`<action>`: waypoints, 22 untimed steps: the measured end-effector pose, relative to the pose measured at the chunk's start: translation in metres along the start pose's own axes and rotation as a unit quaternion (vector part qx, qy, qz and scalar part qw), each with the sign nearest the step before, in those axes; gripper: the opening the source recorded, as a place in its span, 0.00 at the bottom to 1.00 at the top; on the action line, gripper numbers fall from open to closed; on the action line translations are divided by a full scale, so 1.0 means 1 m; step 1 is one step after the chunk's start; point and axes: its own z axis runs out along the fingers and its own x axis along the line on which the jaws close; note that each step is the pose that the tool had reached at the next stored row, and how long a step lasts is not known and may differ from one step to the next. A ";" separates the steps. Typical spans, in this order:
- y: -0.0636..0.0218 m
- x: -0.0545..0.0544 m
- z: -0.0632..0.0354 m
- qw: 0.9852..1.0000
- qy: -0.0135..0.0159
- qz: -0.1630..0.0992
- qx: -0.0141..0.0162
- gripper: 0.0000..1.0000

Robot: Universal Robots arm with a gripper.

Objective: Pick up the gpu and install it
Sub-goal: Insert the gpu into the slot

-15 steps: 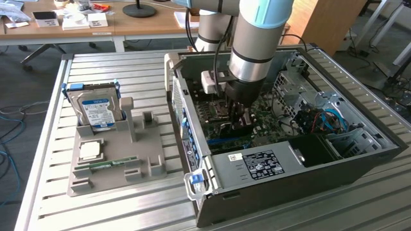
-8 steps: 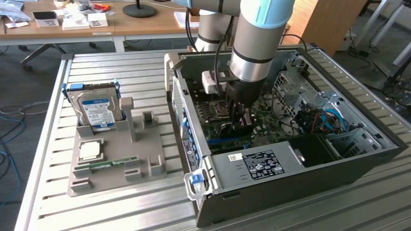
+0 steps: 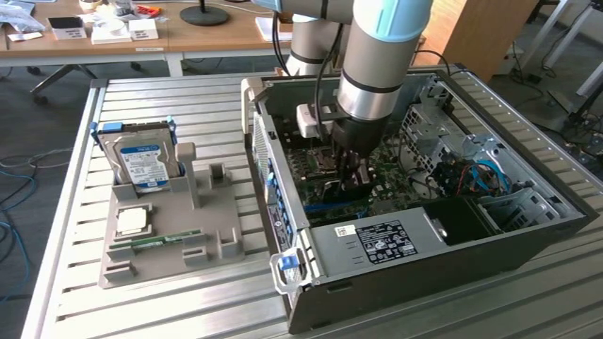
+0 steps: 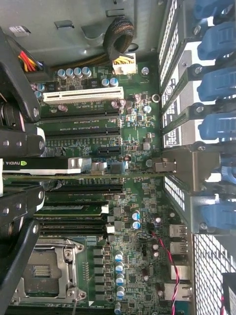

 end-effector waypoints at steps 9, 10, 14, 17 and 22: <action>-0.0003 0.000 0.0001 1.000 0.000 0.000 0.000 0.27; -0.0001 0.000 0.0002 1.000 0.000 0.000 0.000 0.27; 0.0001 0.000 0.0002 1.000 0.000 0.000 0.000 0.27; -0.0004 0.000 0.0002 1.000 0.000 0.000 -0.001 0.27; -0.0010 0.000 0.0002 1.000 0.000 0.000 -0.002 0.27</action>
